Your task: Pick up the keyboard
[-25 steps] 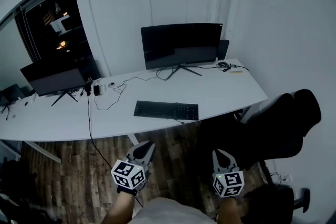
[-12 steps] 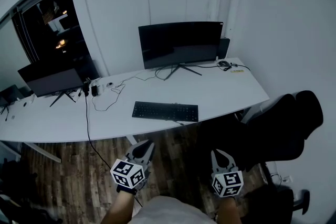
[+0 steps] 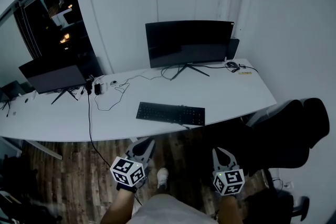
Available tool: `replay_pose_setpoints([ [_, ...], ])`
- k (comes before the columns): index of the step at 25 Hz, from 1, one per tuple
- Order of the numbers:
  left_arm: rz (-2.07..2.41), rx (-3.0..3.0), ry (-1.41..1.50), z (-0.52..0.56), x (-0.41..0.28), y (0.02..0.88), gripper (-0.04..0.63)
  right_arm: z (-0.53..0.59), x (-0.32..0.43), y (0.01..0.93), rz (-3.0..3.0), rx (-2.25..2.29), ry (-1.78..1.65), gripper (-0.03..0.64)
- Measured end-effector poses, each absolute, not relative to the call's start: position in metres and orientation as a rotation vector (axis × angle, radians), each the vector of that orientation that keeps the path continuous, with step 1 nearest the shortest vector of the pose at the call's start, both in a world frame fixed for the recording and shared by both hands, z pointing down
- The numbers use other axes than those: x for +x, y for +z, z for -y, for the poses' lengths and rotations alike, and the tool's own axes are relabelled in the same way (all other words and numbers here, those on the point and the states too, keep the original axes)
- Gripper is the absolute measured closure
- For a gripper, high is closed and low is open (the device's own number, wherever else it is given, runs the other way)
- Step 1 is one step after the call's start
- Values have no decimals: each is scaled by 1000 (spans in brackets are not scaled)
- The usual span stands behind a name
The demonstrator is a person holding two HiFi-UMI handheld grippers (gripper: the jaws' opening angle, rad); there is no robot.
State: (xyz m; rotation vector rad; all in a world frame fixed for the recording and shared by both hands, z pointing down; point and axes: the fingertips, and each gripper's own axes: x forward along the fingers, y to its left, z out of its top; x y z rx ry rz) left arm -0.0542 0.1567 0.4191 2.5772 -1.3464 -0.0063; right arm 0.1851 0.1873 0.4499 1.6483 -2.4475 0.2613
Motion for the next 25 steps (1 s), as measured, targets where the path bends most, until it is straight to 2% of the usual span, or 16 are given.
replay_pose_setpoints([
  [25,1291,2586,35,84,-99,437,566,40,141,471,2379,1648,287,614],
])
